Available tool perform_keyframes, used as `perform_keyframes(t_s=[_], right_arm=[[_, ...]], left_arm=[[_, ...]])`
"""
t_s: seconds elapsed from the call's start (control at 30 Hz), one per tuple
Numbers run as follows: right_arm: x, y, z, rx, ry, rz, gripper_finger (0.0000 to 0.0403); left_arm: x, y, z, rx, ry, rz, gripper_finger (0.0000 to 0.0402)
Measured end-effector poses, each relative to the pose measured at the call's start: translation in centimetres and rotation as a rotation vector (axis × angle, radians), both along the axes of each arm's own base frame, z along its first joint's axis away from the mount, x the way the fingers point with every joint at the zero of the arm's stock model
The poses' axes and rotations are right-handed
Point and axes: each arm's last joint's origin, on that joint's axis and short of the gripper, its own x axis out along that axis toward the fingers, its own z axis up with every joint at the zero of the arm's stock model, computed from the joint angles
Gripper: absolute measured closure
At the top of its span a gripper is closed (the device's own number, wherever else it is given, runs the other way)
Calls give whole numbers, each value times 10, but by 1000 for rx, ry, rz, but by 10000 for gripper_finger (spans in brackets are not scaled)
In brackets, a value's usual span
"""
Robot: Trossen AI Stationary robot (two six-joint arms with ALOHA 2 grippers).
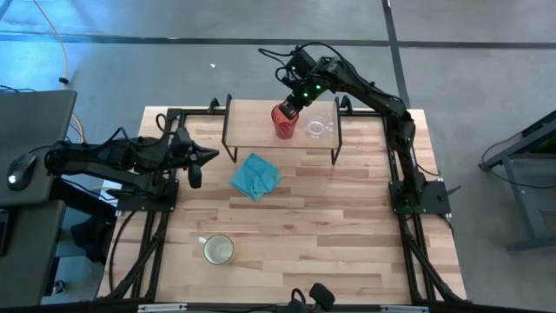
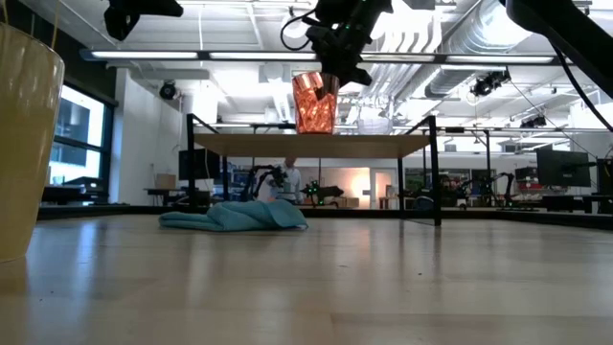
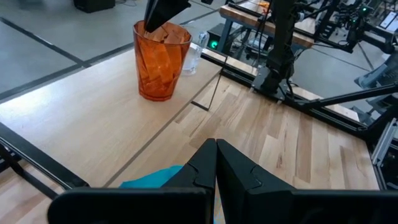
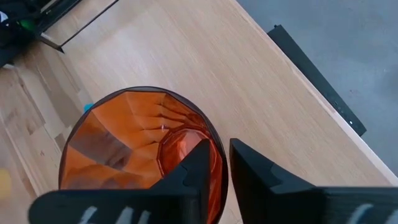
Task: Stack small to large cups/mugs on shelf
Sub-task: Put the red cup on the shelf, then put the yellow mug on the shelf
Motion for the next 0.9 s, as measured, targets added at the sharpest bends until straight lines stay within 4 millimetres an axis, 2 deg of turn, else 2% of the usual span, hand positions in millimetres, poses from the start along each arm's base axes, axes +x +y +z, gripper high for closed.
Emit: perform_keyframes(t_s=[0.2,0.43,0.73,0.9], right_arm=[[0,0,0,2,-4,-6,326],[-1,0,2,-6,-10,-5,324],[-20,4,27,-47,-51,-22,324],[-38,26,50,-53,-59,6,324]], left_arm=[[0,0,0,-8,0,-16,401],[0,-1,0,-8,0,-16,401],[0,0,0,1,4,-19,401],[0,-1,-2,-1,30,-39,401]])
